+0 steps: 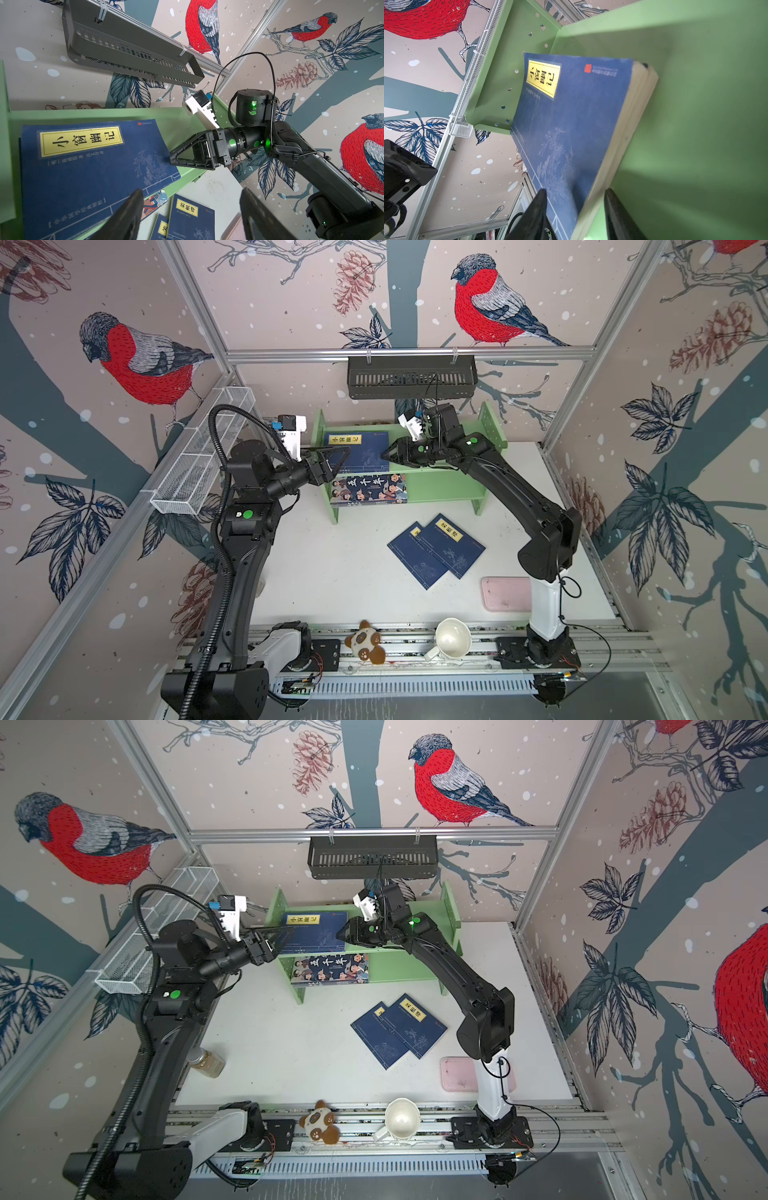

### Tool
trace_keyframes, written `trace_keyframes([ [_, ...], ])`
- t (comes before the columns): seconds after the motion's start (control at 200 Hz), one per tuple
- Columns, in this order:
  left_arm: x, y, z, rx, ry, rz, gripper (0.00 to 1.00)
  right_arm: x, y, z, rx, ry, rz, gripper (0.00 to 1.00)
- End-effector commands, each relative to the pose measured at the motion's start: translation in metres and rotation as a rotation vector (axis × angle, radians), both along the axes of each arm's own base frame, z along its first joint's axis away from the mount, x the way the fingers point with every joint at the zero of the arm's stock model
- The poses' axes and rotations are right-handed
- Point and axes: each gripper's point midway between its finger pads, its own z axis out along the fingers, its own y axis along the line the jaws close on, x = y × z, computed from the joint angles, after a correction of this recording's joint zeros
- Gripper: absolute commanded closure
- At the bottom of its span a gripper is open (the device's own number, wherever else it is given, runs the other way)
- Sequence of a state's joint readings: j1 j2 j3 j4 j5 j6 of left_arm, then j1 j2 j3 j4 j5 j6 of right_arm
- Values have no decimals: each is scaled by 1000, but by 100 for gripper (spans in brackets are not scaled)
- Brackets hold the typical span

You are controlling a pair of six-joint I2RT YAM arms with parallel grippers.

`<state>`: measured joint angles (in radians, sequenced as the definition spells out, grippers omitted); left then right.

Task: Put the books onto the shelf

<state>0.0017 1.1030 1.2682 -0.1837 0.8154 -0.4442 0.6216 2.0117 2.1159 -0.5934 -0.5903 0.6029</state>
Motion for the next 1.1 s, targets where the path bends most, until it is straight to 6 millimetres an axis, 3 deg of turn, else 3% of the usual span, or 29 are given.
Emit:
trace_keyframes([
  [0.0, -2, -2, 8, 1, -39, -14, 26, 2, -4, 10, -9, -47, -20, 47],
  [0.31, -2, -1, 3, 21, -38, -8, 26, 8, -26, 32, -54, -149, -126, 40],
  [0.415, 0, 3, -4, 64, -40, 12, 26, 2, -36, 49, -61, -214, -158, 45],
  [0.555, 7, 12, -21, 170, -49, 68, 27, -24, -37, 60, -20, -251, -116, 57],
  [0.78, 16, 30, -46, 303, -41, 167, 27, -57, -10, 30, -53, -219, -8, 77],
  [0.95, 20, 40, -61, 373, -40, 220, 27, -64, 12, 17, -70, -219, 44, 78],
  [1.095, 23, 48, -70, 400, -34, 266, 27, -60, 18, 7, -88, -204, 52, 78],
])
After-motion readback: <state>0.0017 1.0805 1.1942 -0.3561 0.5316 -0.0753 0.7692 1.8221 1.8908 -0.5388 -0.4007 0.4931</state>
